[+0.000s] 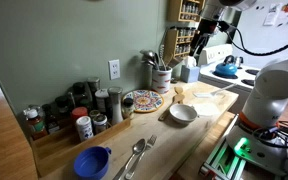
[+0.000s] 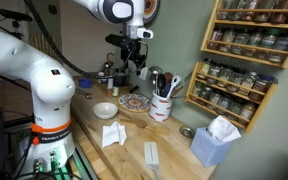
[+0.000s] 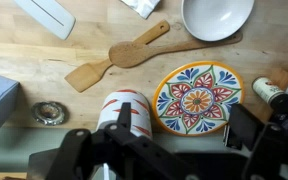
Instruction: Pick up the wooden spoons one by one from the table and put them in the utensil holder
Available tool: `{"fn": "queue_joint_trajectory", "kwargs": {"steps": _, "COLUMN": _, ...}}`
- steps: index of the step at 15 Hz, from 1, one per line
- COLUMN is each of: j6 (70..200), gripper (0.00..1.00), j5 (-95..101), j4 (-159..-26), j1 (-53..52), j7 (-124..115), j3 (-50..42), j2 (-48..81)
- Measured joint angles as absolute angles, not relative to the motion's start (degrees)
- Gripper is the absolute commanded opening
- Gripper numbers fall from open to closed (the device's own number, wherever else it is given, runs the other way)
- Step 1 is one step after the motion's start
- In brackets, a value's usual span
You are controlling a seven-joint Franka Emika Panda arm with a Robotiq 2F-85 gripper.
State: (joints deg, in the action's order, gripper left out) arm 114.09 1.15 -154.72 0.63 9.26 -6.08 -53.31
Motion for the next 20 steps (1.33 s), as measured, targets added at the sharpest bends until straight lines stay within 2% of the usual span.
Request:
{"fn": "queue_joint_trajectory", "kwargs": {"steps": 12, "j6": 114.6, "gripper": 1.0, "j5": 0.8, "j4": -154.7, "j1": 0.7, "j7": 8.3, "j3": -6.0, "j2": -53.1}}
{"fn": "queue_joint_trajectory", "kwargs": {"steps": 20, "j6": 124.9, "gripper": 1.0, "j5": -4.5, "j4": -153.9, "j1": 2.5, "j7": -14.8, "j3": 0.4, "j2": -41.5}}
